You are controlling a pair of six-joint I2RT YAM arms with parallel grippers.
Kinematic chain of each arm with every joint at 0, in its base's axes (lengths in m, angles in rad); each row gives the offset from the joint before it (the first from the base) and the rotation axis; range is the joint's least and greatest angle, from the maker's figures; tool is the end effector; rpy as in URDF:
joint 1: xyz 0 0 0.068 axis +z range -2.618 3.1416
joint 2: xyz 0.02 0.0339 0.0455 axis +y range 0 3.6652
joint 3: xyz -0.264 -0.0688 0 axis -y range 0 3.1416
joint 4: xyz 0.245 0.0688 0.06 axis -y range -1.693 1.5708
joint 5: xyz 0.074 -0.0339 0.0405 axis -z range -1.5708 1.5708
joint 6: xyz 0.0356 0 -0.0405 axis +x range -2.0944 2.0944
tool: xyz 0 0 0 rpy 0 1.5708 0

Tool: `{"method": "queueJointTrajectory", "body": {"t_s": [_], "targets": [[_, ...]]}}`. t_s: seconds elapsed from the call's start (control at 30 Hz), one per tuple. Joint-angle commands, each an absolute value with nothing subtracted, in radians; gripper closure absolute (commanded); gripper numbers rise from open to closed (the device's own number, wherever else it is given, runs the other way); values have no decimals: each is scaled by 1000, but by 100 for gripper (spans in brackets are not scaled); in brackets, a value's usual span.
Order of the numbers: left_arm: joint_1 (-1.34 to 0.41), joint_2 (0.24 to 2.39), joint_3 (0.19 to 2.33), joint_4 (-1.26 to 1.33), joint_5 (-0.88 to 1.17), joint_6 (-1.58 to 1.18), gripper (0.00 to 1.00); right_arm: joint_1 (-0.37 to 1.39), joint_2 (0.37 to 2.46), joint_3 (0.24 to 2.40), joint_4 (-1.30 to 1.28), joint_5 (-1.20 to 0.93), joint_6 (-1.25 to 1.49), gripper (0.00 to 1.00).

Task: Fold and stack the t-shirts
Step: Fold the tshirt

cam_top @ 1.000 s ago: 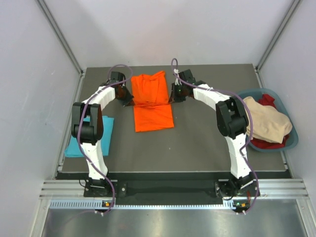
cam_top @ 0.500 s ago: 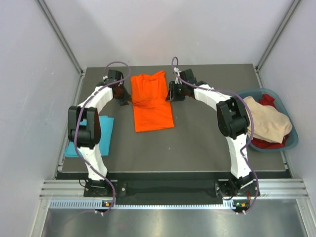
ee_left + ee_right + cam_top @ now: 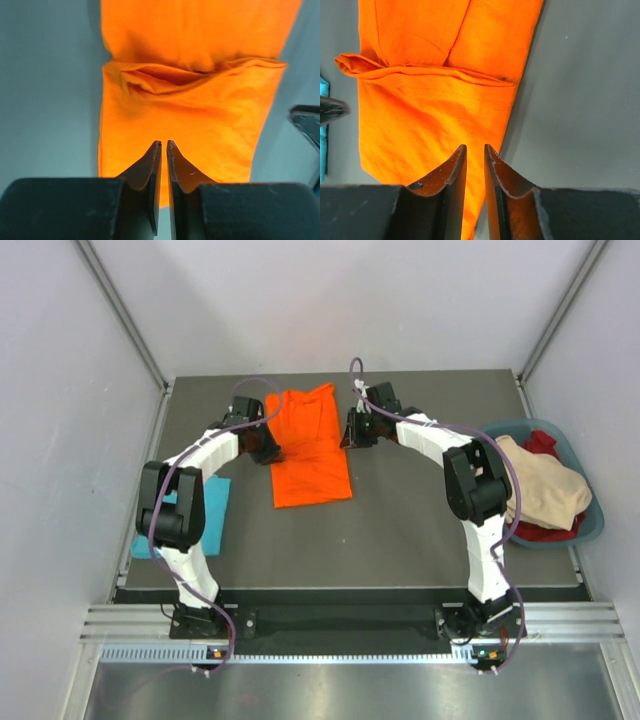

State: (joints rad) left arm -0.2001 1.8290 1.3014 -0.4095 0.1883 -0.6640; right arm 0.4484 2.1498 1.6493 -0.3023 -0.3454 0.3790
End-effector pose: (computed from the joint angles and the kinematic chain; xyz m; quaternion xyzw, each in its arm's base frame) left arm 0.3846 -0.0848 0.2094 -0.1890 0.9274 -0.2110 0.2443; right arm 0.4299 0.2202 0.1922 -0.0960 0.9106 0.2942 0.2739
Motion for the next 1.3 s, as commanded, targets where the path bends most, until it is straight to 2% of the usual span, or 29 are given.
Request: {"method": "queueJointTrajectory", "body": {"t_s": [0.0,0.1,0.27,0.5,0.77,1.0,1.07,1.27], "targets": [[-195,1870,1328,-350,225,-675,87,449,2135,1678,-264,-360,367,79],[-196,1888,1344,-334,213,-681,87,449,2125,1677,-278,-364,362,78],[-190,1966,1445,-365,135,-669,87,449,2062,1631,-298,-371,345,70],[-172,2037,1563,-417,55,-663,87,448,1936,1427,-279,-382,321,64],[-129,2063,1592,-411,94,-647,86,446,1878,1302,-276,-460,252,49],[-100,1956,1641,-550,49,-592,73,437,1868,1229,-221,-518,213,45],[-103,1902,1617,-583,40,-578,65,437,1890,1226,-204,-555,209,45],[-107,1689,1326,-559,72,-575,62,440,1870,1172,-130,-643,229,52]]}}
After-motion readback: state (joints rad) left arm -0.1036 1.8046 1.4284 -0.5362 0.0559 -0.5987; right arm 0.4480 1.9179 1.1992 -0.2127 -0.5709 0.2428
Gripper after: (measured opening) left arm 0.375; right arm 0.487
